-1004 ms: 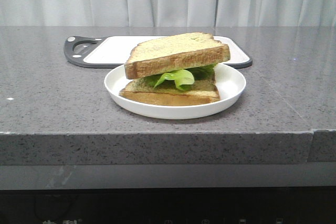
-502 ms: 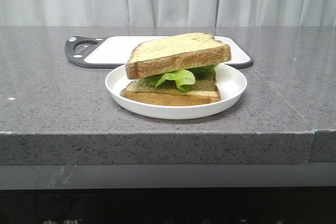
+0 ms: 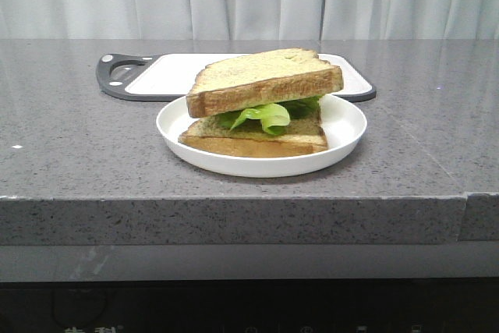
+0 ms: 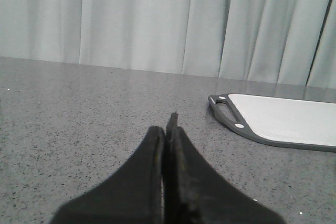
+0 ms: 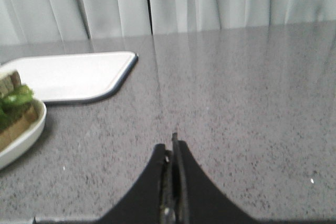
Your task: Left arm grabs bread, right arm adds lettuce
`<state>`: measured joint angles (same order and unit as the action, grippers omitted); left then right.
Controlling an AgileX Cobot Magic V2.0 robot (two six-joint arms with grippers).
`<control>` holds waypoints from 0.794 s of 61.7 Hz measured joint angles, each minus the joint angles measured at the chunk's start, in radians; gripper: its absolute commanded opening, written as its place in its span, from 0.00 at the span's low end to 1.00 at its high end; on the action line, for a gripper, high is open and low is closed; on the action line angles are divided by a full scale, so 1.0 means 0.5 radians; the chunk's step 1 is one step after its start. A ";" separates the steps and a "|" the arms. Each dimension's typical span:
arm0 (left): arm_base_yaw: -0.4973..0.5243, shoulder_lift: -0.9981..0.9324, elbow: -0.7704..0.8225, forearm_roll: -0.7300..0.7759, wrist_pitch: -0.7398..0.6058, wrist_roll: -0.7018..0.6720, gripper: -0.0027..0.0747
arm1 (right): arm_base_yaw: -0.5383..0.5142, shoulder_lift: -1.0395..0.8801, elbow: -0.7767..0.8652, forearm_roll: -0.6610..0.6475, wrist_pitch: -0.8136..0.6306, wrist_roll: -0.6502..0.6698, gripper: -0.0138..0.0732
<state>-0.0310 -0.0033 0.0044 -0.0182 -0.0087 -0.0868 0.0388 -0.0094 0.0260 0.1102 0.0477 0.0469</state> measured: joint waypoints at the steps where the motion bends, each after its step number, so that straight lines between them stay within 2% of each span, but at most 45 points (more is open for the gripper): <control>1: 0.000 0.000 0.000 0.000 0.000 0.000 0.01 | 0.000 0.000 0.000 -0.005 -0.007 0.011 0.08; 49: 0.000 0.000 0.000 0.000 0.000 0.000 0.01 | 0.000 0.000 0.000 -0.186 -0.036 0.148 0.08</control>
<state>-0.0310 -0.0033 0.0044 -0.0182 -0.0087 -0.0868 0.0388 -0.0094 0.0260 0.0171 0.0296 0.1209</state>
